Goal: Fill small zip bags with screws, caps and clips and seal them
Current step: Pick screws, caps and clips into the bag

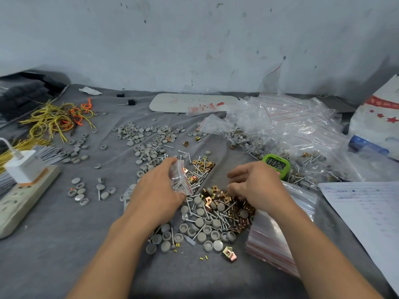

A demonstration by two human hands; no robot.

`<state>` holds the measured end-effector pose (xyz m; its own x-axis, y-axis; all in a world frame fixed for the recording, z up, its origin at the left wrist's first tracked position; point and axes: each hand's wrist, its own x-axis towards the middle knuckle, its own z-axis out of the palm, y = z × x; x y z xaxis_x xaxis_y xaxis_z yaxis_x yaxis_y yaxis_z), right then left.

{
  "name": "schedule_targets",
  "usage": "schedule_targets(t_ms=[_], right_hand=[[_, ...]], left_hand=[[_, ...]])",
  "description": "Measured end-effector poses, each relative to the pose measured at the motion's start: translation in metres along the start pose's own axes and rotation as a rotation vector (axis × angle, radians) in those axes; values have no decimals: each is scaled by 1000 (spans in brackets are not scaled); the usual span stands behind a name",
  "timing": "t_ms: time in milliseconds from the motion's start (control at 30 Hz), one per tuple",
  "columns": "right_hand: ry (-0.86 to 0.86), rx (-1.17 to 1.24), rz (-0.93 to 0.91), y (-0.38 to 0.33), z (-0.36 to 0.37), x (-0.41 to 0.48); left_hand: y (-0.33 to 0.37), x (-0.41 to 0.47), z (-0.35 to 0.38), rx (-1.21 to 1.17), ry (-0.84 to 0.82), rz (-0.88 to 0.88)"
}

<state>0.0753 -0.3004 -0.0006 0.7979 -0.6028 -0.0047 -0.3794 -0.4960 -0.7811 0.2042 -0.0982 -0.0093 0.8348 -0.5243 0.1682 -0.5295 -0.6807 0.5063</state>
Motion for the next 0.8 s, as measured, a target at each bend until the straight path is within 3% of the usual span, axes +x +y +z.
schedule_targets(t_ms=[133, 267, 400, 533, 800], right_hand=[[-31, 92, -11, 0, 0, -2], [-171, 515, -5, -6, 7, -8], [-237, 1104, 241, -23, 11, -12], [-371, 1402, 335, -34, 7, -19], [-393, 1444, 315, -45, 12, -24]], left_hand=[[-1, 0, -1, -8, -2, 2], [-1, 0, -1, 9, 8, 8], [-1, 0, -1, 7, 17, 20], [-1, -1, -1, 5, 24, 27], [-1, -2, -3, -8, 21, 16]])
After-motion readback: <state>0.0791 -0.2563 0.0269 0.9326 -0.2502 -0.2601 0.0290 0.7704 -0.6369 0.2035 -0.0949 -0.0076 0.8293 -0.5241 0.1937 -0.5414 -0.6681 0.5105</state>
